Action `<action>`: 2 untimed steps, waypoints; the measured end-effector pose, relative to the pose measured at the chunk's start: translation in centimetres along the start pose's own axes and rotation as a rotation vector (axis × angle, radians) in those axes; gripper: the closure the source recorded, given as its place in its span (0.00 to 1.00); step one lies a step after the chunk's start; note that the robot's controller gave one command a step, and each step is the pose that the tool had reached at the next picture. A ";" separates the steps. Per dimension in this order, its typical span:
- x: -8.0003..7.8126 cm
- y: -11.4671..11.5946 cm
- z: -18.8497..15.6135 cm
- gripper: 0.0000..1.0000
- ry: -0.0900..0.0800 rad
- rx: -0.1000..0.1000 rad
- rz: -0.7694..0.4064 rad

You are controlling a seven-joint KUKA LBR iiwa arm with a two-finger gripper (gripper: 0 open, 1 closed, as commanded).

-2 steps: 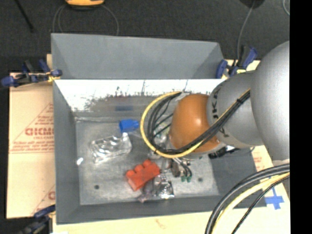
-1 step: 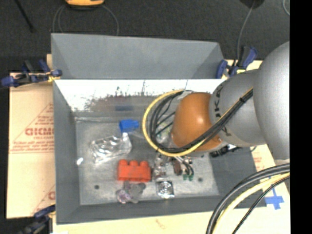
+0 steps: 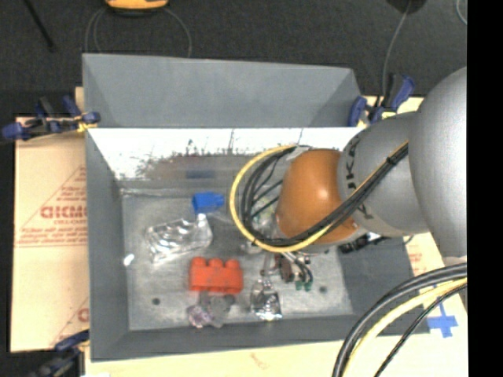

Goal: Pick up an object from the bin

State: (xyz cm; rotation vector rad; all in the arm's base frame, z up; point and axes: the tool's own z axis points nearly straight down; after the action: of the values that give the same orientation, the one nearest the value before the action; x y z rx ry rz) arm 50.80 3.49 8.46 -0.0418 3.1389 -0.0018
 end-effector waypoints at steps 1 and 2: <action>0.7 3.2 0.9 0.00 -0.009 0.000 -0.030; 0.3 3.2 0.6 1.00 -0.022 -0.001 -0.032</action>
Offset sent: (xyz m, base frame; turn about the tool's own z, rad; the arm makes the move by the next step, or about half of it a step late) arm -0.0109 0.0333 -0.0117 -0.0291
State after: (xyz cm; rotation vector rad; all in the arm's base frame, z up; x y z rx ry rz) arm 50.42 6.68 7.82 -0.0921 3.1158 -0.0005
